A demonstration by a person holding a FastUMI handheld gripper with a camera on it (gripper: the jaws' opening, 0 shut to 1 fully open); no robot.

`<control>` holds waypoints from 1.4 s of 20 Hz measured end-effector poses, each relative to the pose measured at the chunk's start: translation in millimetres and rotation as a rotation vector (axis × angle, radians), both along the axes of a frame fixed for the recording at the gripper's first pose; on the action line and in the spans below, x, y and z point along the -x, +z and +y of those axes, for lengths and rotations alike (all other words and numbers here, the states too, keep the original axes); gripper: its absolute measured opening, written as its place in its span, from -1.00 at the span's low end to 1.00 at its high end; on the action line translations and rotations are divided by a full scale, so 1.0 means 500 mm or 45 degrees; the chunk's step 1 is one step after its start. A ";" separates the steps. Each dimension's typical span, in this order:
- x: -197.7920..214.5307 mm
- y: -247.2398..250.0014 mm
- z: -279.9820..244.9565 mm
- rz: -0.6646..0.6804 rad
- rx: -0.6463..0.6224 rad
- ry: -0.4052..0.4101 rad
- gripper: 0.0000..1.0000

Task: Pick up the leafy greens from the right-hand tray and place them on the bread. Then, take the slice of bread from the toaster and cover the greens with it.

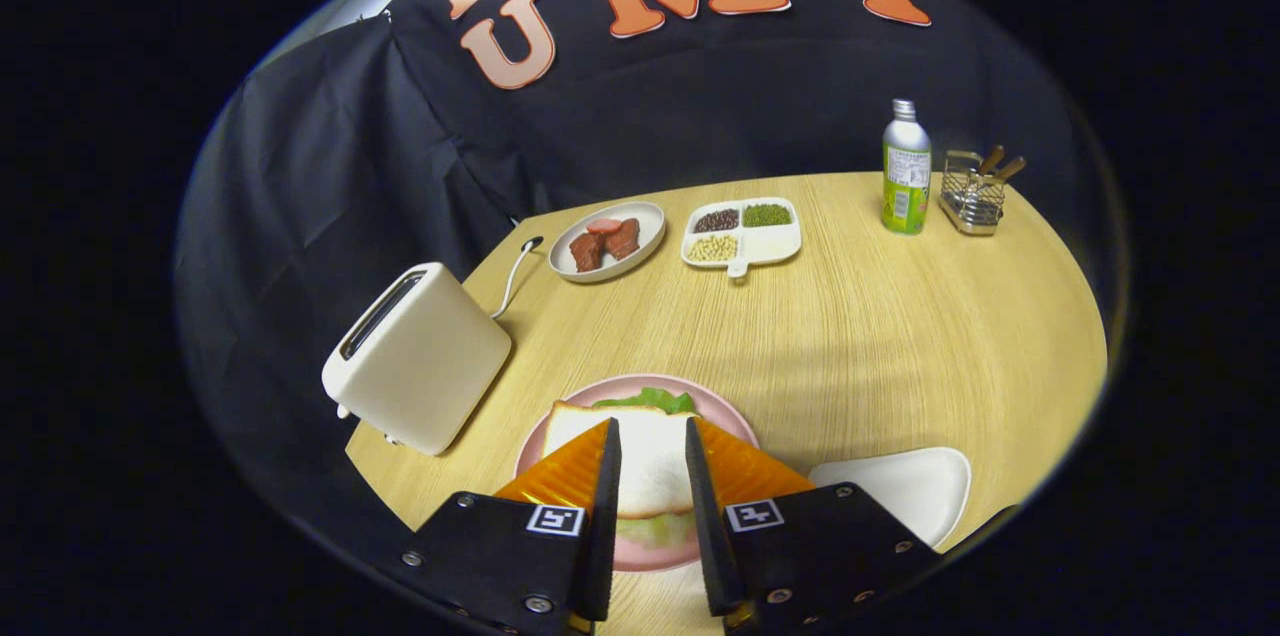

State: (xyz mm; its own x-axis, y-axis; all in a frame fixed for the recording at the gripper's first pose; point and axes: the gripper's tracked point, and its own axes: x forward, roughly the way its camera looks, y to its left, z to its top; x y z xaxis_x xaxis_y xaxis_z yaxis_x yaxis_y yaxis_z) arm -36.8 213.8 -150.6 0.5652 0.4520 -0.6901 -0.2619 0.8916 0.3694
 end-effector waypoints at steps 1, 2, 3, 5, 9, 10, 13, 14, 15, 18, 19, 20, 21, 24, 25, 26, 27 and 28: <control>-0.007 0.011 -0.014 -0.061 0.032 -0.003 -0.20; -0.018 0.024 -0.028 -0.127 0.074 -0.006 -0.13; -0.026 0.040 -0.042 -0.195 0.110 -0.011 0.03; -0.042 0.076 -0.059 -0.315 0.155 -0.030 0.21; -0.071 0.160 -0.092 -0.557 0.243 -0.077 0.50; -0.075 0.183 -0.100 -0.622 0.268 -0.087 0.55; -0.080 0.236 -0.112 -0.786 0.306 -0.126 0.79; -0.079 0.251 -0.114 -0.824 0.300 -0.141 0.82; -0.080 0.268 -0.116 -0.868 0.295 -0.152 0.85; -0.086 0.309 -0.138 -0.993 0.324 -0.212 0.88; -0.085 0.321 -0.144 -1.032 0.333 -0.233 0.90; -0.085 0.330 -0.149 -1.067 0.336 -0.250 0.90; -0.084 0.336 -0.149 -1.096 0.339 -0.256 0.92; -0.081 0.344 -0.155 -1.159 0.362 -0.261 0.94; -0.083 0.347 -0.156 -1.178 0.359 -0.264 0.94; -0.084 0.349 -0.154 -1.187 0.354 -0.265 0.95; -0.083 0.348 -0.154 -1.189 0.353 -0.264 0.94; -0.083 0.348 -0.154 -1.196 0.351 -0.263 0.95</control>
State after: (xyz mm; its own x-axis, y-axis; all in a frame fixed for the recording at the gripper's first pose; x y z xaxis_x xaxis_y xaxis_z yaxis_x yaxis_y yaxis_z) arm 4.7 136.7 23.5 0.9846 0.1746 0.0107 -0.1716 0.9759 -0.1347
